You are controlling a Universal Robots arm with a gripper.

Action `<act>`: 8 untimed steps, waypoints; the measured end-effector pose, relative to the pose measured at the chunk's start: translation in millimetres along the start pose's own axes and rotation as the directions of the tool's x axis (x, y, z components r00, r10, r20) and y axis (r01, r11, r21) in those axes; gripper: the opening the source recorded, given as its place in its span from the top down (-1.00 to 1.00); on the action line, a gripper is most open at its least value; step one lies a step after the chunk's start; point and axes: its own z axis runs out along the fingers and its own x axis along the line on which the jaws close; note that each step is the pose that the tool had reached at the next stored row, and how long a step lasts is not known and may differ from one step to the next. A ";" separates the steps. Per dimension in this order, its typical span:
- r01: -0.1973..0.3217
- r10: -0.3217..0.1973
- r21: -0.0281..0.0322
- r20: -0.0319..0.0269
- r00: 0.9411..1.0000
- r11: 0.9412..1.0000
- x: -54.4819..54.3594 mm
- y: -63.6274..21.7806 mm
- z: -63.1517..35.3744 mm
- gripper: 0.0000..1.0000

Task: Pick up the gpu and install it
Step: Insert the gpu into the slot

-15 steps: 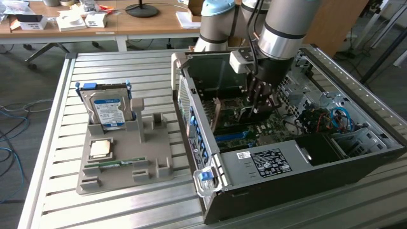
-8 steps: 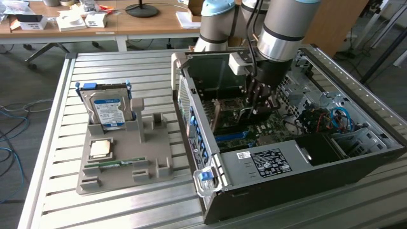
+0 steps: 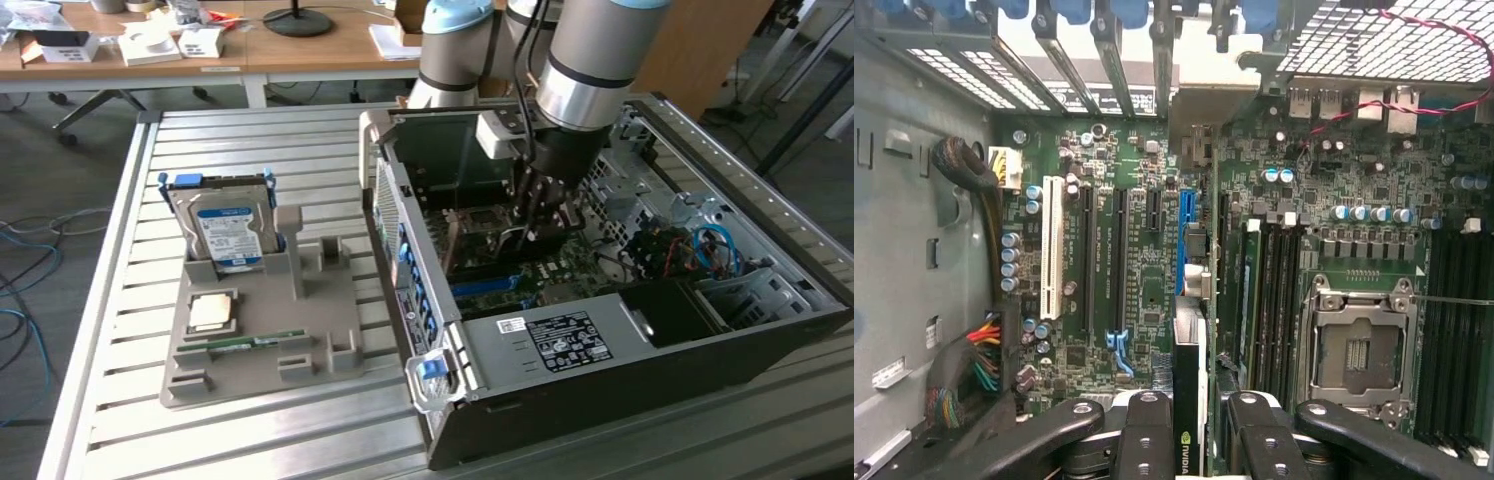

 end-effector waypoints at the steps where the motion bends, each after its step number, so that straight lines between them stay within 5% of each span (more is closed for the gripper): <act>1: 0.000 0.000 0.000 0.000 1.000 1.000 0.0 0.5 0.1 0.48; 8: 0.000 0.000 0.000 -0.001 1.000 1.000 0.0 3.2 0.5 0.48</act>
